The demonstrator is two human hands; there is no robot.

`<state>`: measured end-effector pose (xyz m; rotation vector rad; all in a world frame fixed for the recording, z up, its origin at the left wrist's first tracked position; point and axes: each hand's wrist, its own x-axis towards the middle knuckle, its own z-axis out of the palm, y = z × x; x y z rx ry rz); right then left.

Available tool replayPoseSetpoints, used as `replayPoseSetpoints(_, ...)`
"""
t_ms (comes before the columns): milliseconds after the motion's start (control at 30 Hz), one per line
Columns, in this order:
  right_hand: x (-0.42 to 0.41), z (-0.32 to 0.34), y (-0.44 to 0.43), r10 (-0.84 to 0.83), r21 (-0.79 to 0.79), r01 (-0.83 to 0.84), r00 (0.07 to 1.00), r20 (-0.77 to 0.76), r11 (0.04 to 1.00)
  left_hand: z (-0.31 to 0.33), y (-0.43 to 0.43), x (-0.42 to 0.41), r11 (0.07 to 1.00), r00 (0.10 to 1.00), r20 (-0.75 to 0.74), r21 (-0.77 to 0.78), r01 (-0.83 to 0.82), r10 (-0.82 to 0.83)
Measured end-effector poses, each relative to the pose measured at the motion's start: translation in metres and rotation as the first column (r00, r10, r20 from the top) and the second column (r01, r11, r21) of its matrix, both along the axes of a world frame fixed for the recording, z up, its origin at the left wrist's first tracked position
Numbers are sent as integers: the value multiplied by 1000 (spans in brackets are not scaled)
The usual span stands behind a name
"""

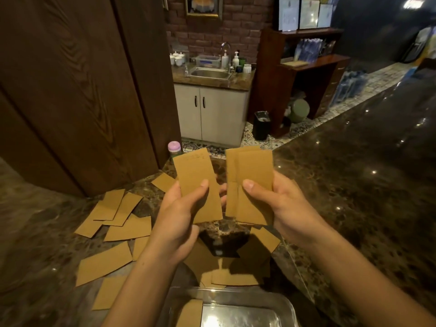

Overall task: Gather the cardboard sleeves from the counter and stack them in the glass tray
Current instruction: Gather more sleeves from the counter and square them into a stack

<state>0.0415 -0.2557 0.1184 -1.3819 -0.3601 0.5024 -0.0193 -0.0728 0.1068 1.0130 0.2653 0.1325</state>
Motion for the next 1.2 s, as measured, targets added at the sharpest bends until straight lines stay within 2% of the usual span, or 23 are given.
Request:
replayPoseSetpoints(100,-11,-9,-2,-97,137,119,984,-152,983,-4,3,0,998,998,56,57,-21,17)
replayPoseSetpoints(233,-19,-13,-5,-115,177,168,955,-274,970,-7,6,1,967,985,173,247,-61,17)
replayPoseSetpoints(333,-18,-9,-11,-70,197,139,944,-322,970,-6,12,1,910,957,285,407,-76,-47)
replayPoseSetpoints(400,-18,-6,-16,-17,229,104,937,-350,968,-4,18,1,829,928,351,551,-98,-124)
replayPoseSetpoints(500,-18,-2,-21,64,275,45,925,-374,960,5,22,-1,639,835,456,749,-173,-308)
replayPoseSetpoints(567,-18,0,-23,131,265,-26,913,-386,964,12,26,-1,521,779,462,828,-208,-424)
replayPoseSetpoints(667,-17,5,-25,272,296,-154,868,-415,943,23,34,3,333,738,411,906,-262,-536)
replayPoseSetpoints(733,-17,6,-24,309,299,-197,865,-395,934,27,37,4,261,711,390,921,-290,-585)
replayPoseSetpoints(833,-24,4,-12,180,123,-148,935,-305,981,21,33,6,185,693,363,929,-321,-623)
replayPoseSetpoints(867,-27,3,-8,135,113,-105,944,-301,988,17,31,7,205,696,383,922,-329,-607)
replayPoseSetpoints(933,-31,-1,-1,80,149,-34,945,-316,988,7,26,7,315,726,463,885,-343,-508)
replayPoseSetpoints(1033,-32,-5,5,22,192,46,941,-337,980,-3,15,3,600,827,492,759,-254,-271)
replayPoseSetpoints(1100,-32,-8,6,-8,195,77,945,-328,978,-8,10,1,773,867,485,591,-231,-111)
replayPoseSetpoints(1167,-34,-11,11,-19,212,88,951,-308,973,-8,3,-2,904,924,382,398,-156,-9)
replayPoseSetpoints(1200,-37,-14,15,-19,203,81,957,-289,976,-6,-4,-3,947,960,280,312,-72,-19)
